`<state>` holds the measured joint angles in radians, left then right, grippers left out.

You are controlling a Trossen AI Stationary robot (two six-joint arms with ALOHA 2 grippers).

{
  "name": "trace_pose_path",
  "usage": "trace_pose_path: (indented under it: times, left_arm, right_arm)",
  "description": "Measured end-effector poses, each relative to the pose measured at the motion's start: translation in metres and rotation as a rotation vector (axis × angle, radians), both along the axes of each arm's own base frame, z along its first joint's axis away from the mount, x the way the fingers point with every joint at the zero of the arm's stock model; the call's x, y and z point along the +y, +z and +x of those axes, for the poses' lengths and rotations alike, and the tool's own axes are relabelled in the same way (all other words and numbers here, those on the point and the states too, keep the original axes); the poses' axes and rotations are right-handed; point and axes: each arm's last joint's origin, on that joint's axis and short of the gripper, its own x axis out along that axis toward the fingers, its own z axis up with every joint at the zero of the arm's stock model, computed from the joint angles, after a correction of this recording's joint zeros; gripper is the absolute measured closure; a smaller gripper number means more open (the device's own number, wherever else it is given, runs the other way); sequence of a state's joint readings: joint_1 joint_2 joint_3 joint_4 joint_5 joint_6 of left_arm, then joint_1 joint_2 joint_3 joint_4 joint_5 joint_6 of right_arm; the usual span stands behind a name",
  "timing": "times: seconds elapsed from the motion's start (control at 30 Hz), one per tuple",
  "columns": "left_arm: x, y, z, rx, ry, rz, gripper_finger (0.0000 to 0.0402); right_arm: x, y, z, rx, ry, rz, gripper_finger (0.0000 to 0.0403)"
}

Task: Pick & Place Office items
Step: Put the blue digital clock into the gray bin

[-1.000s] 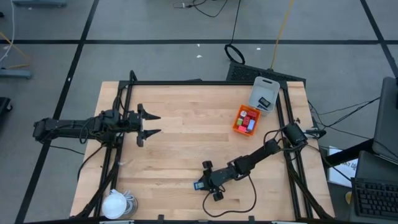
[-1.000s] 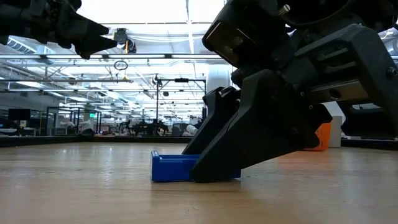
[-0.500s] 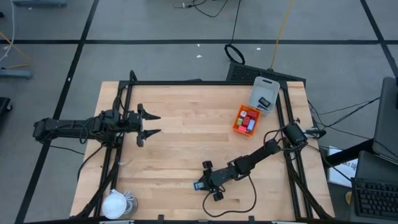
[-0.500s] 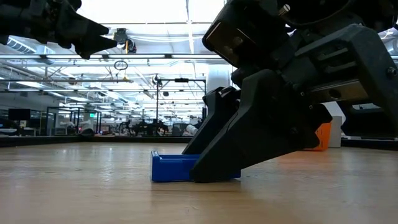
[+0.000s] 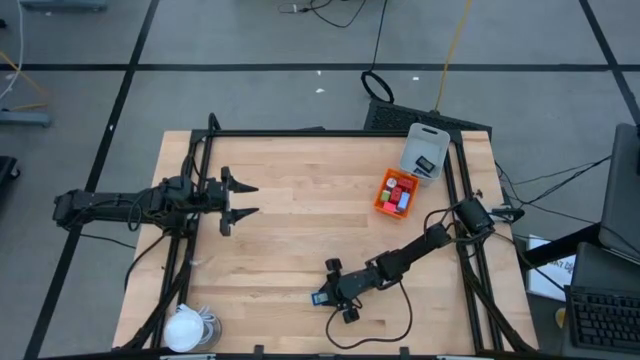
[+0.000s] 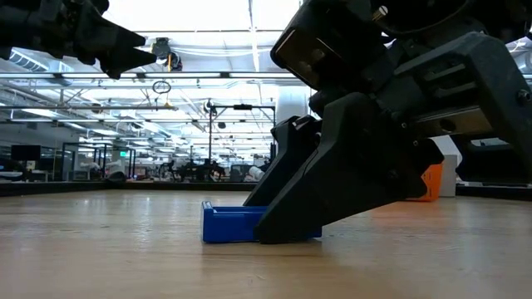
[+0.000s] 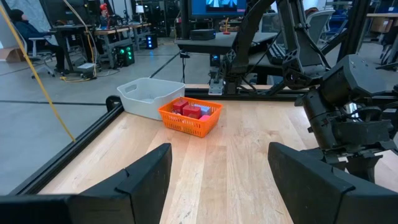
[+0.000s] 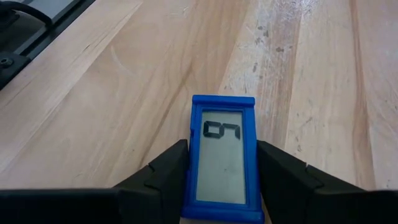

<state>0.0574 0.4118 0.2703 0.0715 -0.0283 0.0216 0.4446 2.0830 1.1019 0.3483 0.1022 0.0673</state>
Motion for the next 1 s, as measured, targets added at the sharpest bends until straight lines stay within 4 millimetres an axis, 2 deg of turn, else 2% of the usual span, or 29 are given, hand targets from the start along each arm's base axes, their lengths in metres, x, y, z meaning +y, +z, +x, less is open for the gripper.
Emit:
trace_pose_path:
  times: [0.53,0.7,1.0]
  left_arm:
    - [0.0,0.0,0.0,0.0,0.0,0.0,0.0131]
    - [0.0,0.0,0.0,0.0,0.0,0.0,0.0131]
    - [0.0,0.0,0.0,0.0,0.0,0.0,0.0131]
  right_arm:
    - [0.0,0.001,0.0,-0.008,0.002,0.004,0.0241]
    - [0.0,0.015,-0.001,-0.03,0.009,0.006,0.0242]
    - [-0.004,0.056,-0.009,-0.054,0.006,0.015,0.0244]
